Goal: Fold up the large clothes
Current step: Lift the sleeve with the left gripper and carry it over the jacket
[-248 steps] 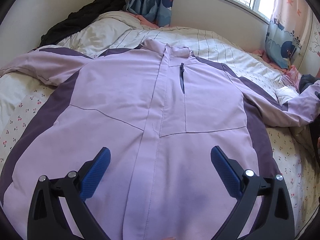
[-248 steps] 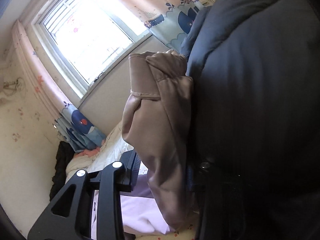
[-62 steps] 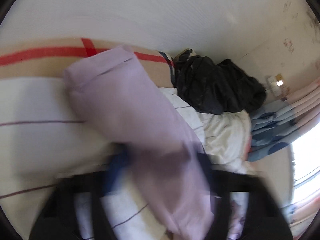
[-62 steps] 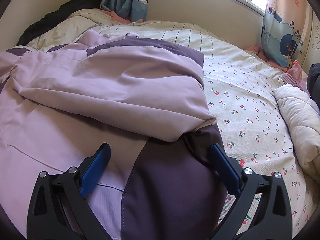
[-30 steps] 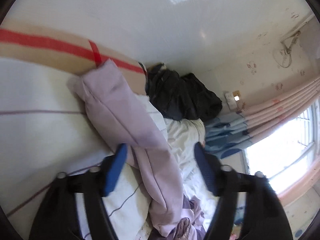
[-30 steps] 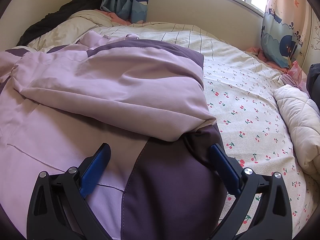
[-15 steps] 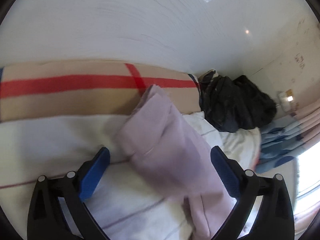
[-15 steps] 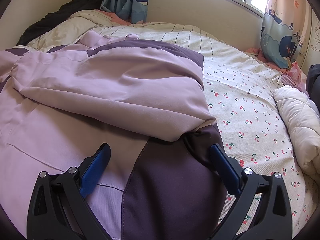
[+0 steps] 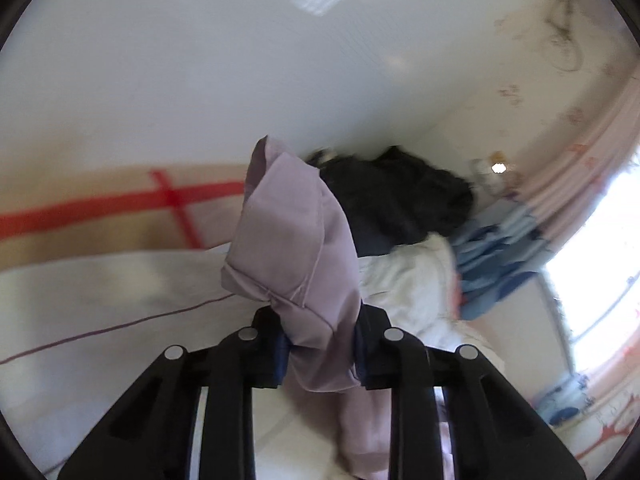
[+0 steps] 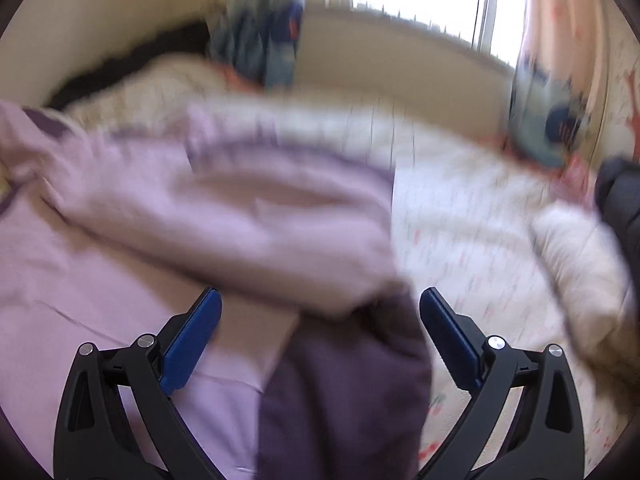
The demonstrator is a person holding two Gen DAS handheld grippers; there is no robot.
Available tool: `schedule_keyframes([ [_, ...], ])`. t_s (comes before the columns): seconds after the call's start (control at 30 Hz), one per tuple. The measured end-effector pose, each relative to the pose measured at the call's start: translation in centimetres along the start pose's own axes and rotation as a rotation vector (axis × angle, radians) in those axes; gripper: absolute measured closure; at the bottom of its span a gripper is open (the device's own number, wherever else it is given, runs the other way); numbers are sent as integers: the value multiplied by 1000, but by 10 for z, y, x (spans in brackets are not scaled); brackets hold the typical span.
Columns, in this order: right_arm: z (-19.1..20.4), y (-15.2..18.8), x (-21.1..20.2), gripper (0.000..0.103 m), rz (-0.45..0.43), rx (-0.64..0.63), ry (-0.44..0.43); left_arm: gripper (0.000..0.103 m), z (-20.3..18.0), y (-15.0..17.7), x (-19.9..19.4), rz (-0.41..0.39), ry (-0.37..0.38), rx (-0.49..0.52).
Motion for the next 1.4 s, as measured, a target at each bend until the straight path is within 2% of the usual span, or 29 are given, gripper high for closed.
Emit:
schedule_keyframes([
  [0.07,3,-20,-5,7,-53,-17,-4,78,-16,-4,-9,-3,25,28],
  [0.13,5,-25,12,7,-8,-26,-9,78,-35,-6,-10,-9,49,40],
  [0.2,5,-5,47,7,139,-5,-18,78,-43,-4,-10,-14,63,36],
  [0.23,7,18,70,7,267,12,-49,78,-44,-3,-11,-13,69,32],
  [0.27,8,29,79,7,312,22,-66,78,-46,0,-9,-12,68,26],
  [0.37,6,21,75,7,292,36,-83,78,-43,3,-7,-3,60,14],
  [0.4,4,15,67,7,247,44,-81,78,-41,3,-8,-3,58,7],
  [0.47,-4,-3,40,7,95,68,-81,78,-41,3,-7,-1,58,2],
  [0.5,-6,-4,35,7,81,69,-65,78,-41,3,-9,-2,57,3],
  [0.53,-6,1,39,7,111,74,-66,78,-42,2,-11,-1,63,-4],
  [0.57,-2,19,59,7,239,88,-104,78,-42,3,-11,0,71,-12],
  [0.6,0,31,72,7,321,90,-117,78,-46,4,-12,2,82,-18],
  [0.63,-1,32,74,6,328,91,-118,78,-51,5,-14,3,91,-17],
  [0.83,-7,8,45,7,189,121,-149,78,-97,11,-28,13,160,36],
  [0.97,-6,11,37,7,193,160,-195,78,-132,19,-37,19,203,65],
  [1.2,6,23,31,7,192,173,-201,78,-192,51,-45,47,316,121],
  [1.4,-8,16,16,7,97,237,-178,78,-253,98,-45,94,416,167],
])
Point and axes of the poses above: each gripper's, at about its wrist camera, not at the fingertips, and x roughly the way its jaws point, z to its left, y to its underside, the point moved 8 cm from there along x, roughly the way its jaws point, and after that the axes turned 3 degrees about -z, right-handed, at the moved point
